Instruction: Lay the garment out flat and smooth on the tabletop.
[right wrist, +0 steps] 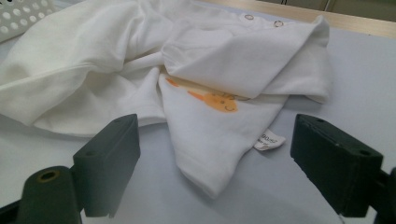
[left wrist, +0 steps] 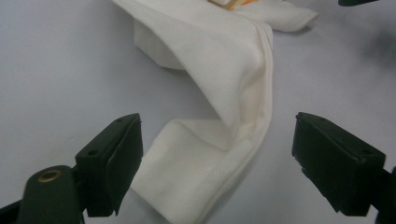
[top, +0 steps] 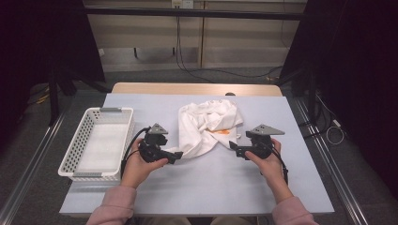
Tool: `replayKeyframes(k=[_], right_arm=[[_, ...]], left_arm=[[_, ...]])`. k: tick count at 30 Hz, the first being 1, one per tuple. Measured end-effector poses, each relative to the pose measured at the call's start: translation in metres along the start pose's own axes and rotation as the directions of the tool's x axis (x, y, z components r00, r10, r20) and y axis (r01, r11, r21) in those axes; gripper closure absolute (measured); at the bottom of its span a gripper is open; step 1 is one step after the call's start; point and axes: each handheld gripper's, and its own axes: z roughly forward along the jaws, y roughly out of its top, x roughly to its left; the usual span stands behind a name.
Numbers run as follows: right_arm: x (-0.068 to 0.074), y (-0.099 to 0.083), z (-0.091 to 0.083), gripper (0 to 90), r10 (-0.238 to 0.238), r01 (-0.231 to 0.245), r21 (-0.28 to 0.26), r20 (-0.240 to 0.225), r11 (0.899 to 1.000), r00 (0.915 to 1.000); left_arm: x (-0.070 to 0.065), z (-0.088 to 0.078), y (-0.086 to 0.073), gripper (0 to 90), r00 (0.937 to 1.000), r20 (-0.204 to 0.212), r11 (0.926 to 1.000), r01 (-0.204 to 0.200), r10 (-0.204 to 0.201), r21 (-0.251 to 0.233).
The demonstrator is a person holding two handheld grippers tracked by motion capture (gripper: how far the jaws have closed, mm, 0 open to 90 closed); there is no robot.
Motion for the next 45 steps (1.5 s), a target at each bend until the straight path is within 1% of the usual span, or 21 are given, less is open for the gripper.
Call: replayKeyframes(k=[5,6,9,13,17,18,19,20,23,24,25,26,27,28,29,30,32,33,40,42,45], right_arm=[[-0.001,0.000,-0.001,15.8,-0.001,0.001,-0.006,0.000,1.000,1.0000],[-0.001,0.000,-0.002,15.8,-0.001,0.001,-0.006,0.002,1.000,1.0000],[-0.001,0.000,-0.003,15.8,0.000,0.001,-0.009,0.003,1.000,1.0000],[-0.001,-0.001,-0.003,15.8,0.007,-0.007,-0.005,-0.002,1.000,1.0000],[-0.001,-0.001,-0.003,15.9,0.009,-0.009,-0.005,-0.002,1.000,1.0000],[-0.001,-0.001,-0.003,15.9,0.008,-0.008,-0.005,-0.003,1.000,1.0000],[-0.001,-0.001,-0.003,16.0,0.009,-0.009,-0.007,-0.004,1.000,1.0000],[-0.001,-0.001,-0.003,16.2,0.012,-0.012,-0.009,-0.008,1.000,0.9999],[-0.002,0.000,-0.003,16.5,0.000,-0.001,-0.019,-0.010,1.000,0.9999],[-0.001,0.000,-0.003,16.5,0.008,-0.008,-0.016,-0.010,1.000,0.9999],[-0.001,0.000,-0.003,16.5,0.012,-0.012,-0.014,-0.013,1.000,0.9999],[-0.001,-0.001,-0.003,16.5,0.010,-0.010,-0.012,-0.011,1.000,0.9999],[-0.001,-0.001,-0.003,16.5,0.009,-0.009,-0.011,-0.012,1.000,0.9999],[-0.001,0.000,-0.003,16.5,0.014,-0.014,-0.017,-0.013,1.000,0.9998],[-0.001,0.000,-0.003,16.6,0.006,-0.007,-0.018,-0.011,1.000,0.9999],[-0.001,0.000,-0.003,16.6,0.009,-0.009,-0.021,-0.013,1.000,0.9999],[-0.002,0.000,-0.004,16.5,0.016,-0.016,-0.022,-0.014,1.000,0.9998],[-0.002,0.000,-0.004,16.6,0.012,-0.013,-0.025,-0.016,1.000,0.9998],[-0.001,0.000,-0.004,16.7,0.015,-0.016,-0.029,-0.019,0.999,0.9997],[-0.001,0.000,-0.004,16.7,0.016,-0.017,-0.028,-0.020,0.999,0.9997],[-0.001,0.001,-0.004,16.7,0.018,-0.019,-0.028,-0.021,0.999,0.9996]], left_arm=[[-0.002,0.009,-0.005,24.6,0.9995,-0.005,0.9988,-0.030,0.031,0.040],[-0.002,0.010,-0.006,27.1,0.9986,-0.009,0.9973,-0.052,0.052,0.051],[-0.002,0.012,-0.007,30.1,0.9971,-0.009,0.9948,-0.075,0.075,0.070],[-0.002,0.014,-0.009,35.6,0.9964,-0.024,0.9927,-0.078,0.081,0.091],[-0.002,0.014,-0.010,46.6,0.9955,0.014,0.9892,-0.095,0.094,0.112],[-0.003,0.014,-0.011,50.9,0.9965,0.023,0.9908,-0.083,0.081,0.107],[-0.002,0.014,-0.012,55.1,0.9960,0.035,0.9890,-0.086,0.083,0.120],[-0.003,0.015,-0.013,62.2,0.9971,0.041,0.9888,-0.069,0.064,0.132],[-0.005,0.016,-0.013,76.1,0.9974,0.067,0.9865,-0.038,0.028,0.159],[-0.005,0.016,-0.012,78.2,0.9973,0.071,0.9856,-0.031,0.019,0.166],[-0.004,0.015,-0.011,80.9,0.9957,0.088,0.9842,-0.044,0.030,0.171],[-0.004,0.015,-0.010,82.2,0.9947,0.102,0.9854,-0.028,0.011,0.168],[-0.005,0.012,-0.009,82.8,0.9964,0.085,0.9844,-0.008,-0.007,0.176],[-0.004,0.010,-0.008,83.1,0.9964,0.082,0.9857,0.008,-0.022,0.168],[-0.003,0.008,-0.007,83.3,0.9956,0.093,0.9868,-0.008,-0.007,0.162],[-0.003,0.006,-0.006,83.3,0.9956,0.093,0.9894,0.001,-0.014,0.145],[-0.002,0.000,-0.005,83.3,0.9964,0.076,0.9928,0.027,-0.036,0.117],[-0.001,-0.003,-0.004,83.3,0.9973,0.065,0.9936,0.028,-0.035,0.109],[0.003,-0.021,0.003,83.3,0.9973,0.062,0.9976,0.036,-0.039,0.059],[0.002,-0.026,0.004,83.2,0.9983,0.043,0.9980,0.037,-0.039,0.051],[0.002,-0.032,0.006,83.2,0.9983,0.042,0.9986,0.040,-0.041,0.035]])
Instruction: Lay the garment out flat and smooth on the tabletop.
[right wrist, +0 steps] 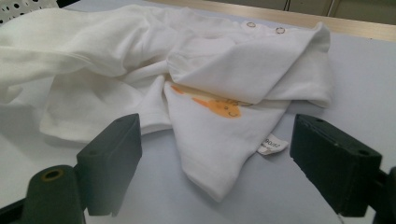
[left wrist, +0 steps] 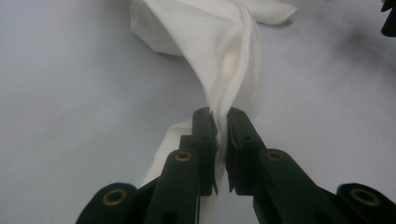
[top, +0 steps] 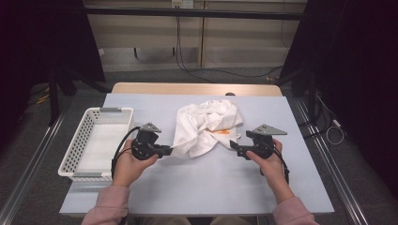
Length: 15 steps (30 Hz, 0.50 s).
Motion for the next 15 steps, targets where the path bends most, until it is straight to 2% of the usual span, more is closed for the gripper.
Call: replayKeyframes(k=[1,2,5,9,10,13,15], right_arm=[[0.000,0.000,0.000,16.7,-0.001,0.001,-0.001,-0.001,1.000,1.0000],[0.000,0.000,0.000,16.7,0.000,0.000,-0.001,0.000,1.000,1.0000],[0.001,0.000,0.001,16.7,0.001,-0.001,-0.004,0.002,1.000,1.0000],[0.001,0.001,0.001,16.9,0.000,0.000,-0.007,-0.006,1.000,1.0000],[0.001,0.001,0.001,16.9,-0.005,0.005,-0.003,-0.005,1.000,1.0000],[0.002,0.001,0.002,16.9,-0.006,0.006,-0.006,-0.010,1.000,0.9999],[0.002,0.001,0.002,16.8,-0.003,0.003,-0.003,-0.009,1.000,0.9999]], left_arm=[[-0.001,-0.001,0.000,83.2,0.9999,-0.010,0.9999,0.002,-0.003,-0.011],[0.000,-0.003,0.001,83.2,0.9999,-0.004,1.0000,-0.009,0.009,-0.001],[-0.002,-0.003,0.001,82.8,0.9999,-0.005,0.9999,-0.012,0.012,0.006],[-0.008,0.005,0.000,80.8,0.9995,0.026,0.9993,-0.020,0.019,0.033],[-0.010,0.008,0.000,79.4,0.9988,0.035,0.9987,-0.037,0.036,0.034],[-0.015,0.014,0.001,65.6,0.9982,0.055,0.9993,-0.028,0.027,0.023],[-0.015,0.015,0.002,53.1,0.9988,0.040,0.9995,-0.029,0.029,0.006]])
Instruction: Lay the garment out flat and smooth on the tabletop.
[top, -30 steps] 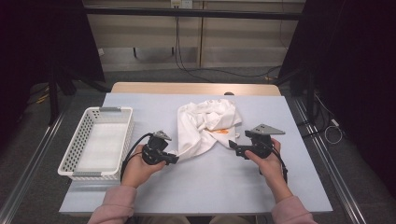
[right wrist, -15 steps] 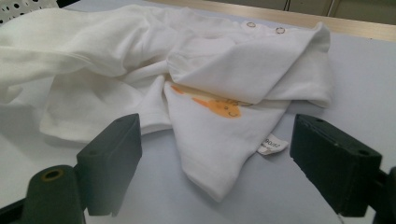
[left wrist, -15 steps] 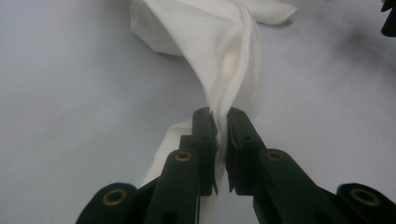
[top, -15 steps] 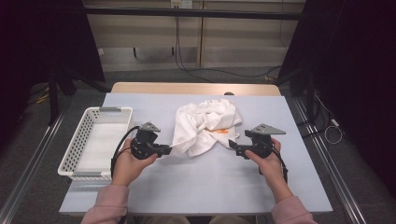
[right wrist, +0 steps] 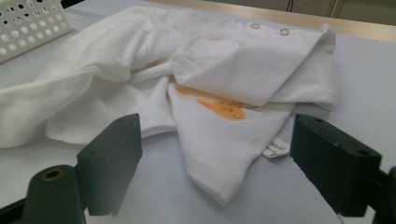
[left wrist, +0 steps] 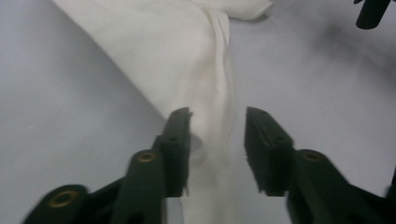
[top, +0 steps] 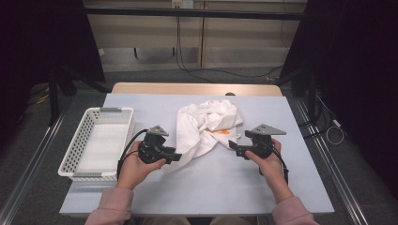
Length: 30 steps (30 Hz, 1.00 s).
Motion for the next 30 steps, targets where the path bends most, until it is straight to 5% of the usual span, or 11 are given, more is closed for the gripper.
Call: replayKeyframes(k=[5,13,14,17,23,30], right_arm=[[-0.001,0.000,-0.001,16.7,0.002,-0.002,-0.001,0.004,1.000,1.0000],[0.000,0.000,-0.001,16.7,0.006,-0.006,-0.005,0.010,1.000,0.9999],[0.000,0.000,-0.001,16.7,0.005,-0.005,-0.004,0.007,1.000,1.0000],[0.000,0.001,-0.001,16.7,0.004,-0.004,-0.008,0.006,1.000,1.0000],[-0.001,0.001,-0.001,16.6,0.002,-0.002,-0.013,0.006,1.000,1.0000],[0.000,0.000,-0.001,16.3,0.003,-0.003,-0.009,0.005,1.000,1.0000]], left_arm=[[0.008,-0.002,-0.002,45.4,0.9984,-0.035,0.9982,0.043,-0.045,-0.042],[0.019,0.020,-0.018,43.0,0.9972,-0.049,0.9976,0.059,-0.057,0.036],[0.020,0.022,-0.019,44.8,0.9976,-0.055,0.9982,0.044,-0.042,0.039],[0.018,0.030,-0.023,51.4,0.9959,-0.029,0.9939,0.087,-0.086,0.067],[0.016,0.041,-0.025,60.7,0.9987,-0.022,0.9951,0.048,-0.046,0.086],[0.010,0.046,-0.025,83.8,0.9973,0.017,0.9916,0.069,-0.072,0.109]])
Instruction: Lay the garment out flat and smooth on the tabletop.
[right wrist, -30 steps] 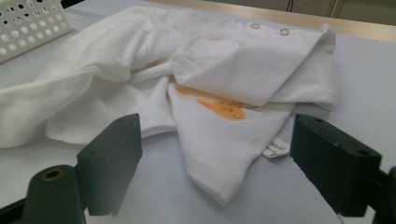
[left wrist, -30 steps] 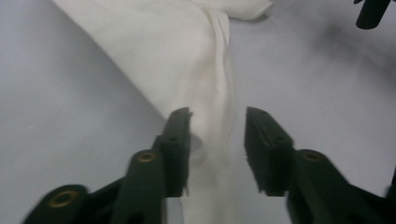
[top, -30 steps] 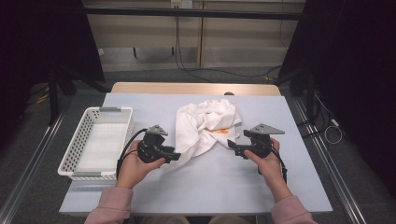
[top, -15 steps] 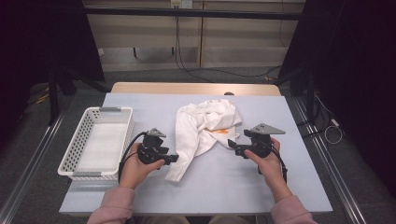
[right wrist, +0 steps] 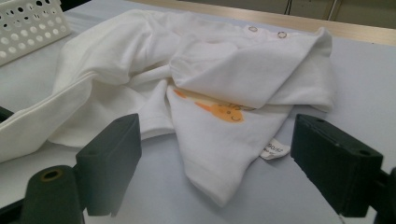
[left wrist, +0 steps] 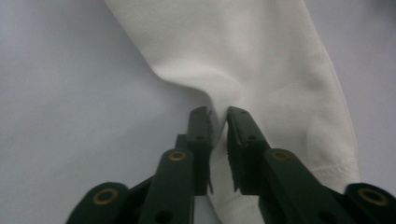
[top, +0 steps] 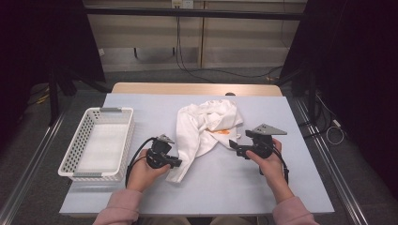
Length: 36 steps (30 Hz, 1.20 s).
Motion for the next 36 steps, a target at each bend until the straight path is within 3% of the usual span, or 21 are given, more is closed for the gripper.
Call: replayKeyframes(k=[1,3,7,8,10,13,20,28,36], right_arm=[[0.000,0.000,0.000,16.1,0.005,-0.005,-0.001,-0.001,1.000,1.0000],[0.000,0.000,0.000,16.1,-0.004,0.004,-0.001,-0.003,1.000,1.0000],[0.001,0.000,0.000,16.1,0.001,-0.001,0.000,-0.004,1.000,1.0000],[0.001,0.000,0.000,16.1,0.001,-0.001,0.001,-0.005,1.000,1.0000],[0.000,0.000,0.000,16.0,0.001,-0.001,0.002,-0.003,1.000,1.0000],[0.000,0.000,0.000,15.9,0.000,0.000,0.004,-0.004,1.000,1.0000],[-0.002,-0.001,-0.001,15.7,-0.002,0.002,0.003,-0.003,1.000,1.0000],[-0.002,0.000,-0.002,15.7,0.007,-0.007,-0.002,-0.008,1.000,0.9999],[-0.003,0.000,-0.002,15.6,0.007,-0.007,-0.002,-0.006,1.000,1.0000]], left_arm=[[-0.001,-0.001,0.001,86.3,0.9996,-0.022,0.9996,-0.019,0.019,0.020],[-0.002,-0.002,0.001,88.9,0.9997,-0.026,0.9997,-0.004,0.005,0.026],[-0.001,-0.002,0.002,89.6,0.9997,-0.024,0.9994,0.002,-0.001,0.035],[-0.002,-0.001,0.002,89.7,0.9999,0.005,0.9997,0.015,-0.015,0.021],[-0.002,-0.003,0.003,89.8,0.9998,-0.016,0.9995,0.010,-0.010,0.029],[0.001,-0.008,0.005,89.9,0.9997,-0.007,0.9992,0.022,-0.022,0.035],[0.000,-0.021,0.011,89.9,0.9997,0.000,0.9996,0.026,-0.026,-0.014],[0.007,-0.034,0.014,90.0,0.9985,0.008,0.9977,0.055,-0.054,-0.040],[0.013,-0.050,0.018,90.0,0.9975,-0.010,0.9960,0.070,-0.070,-0.056]])
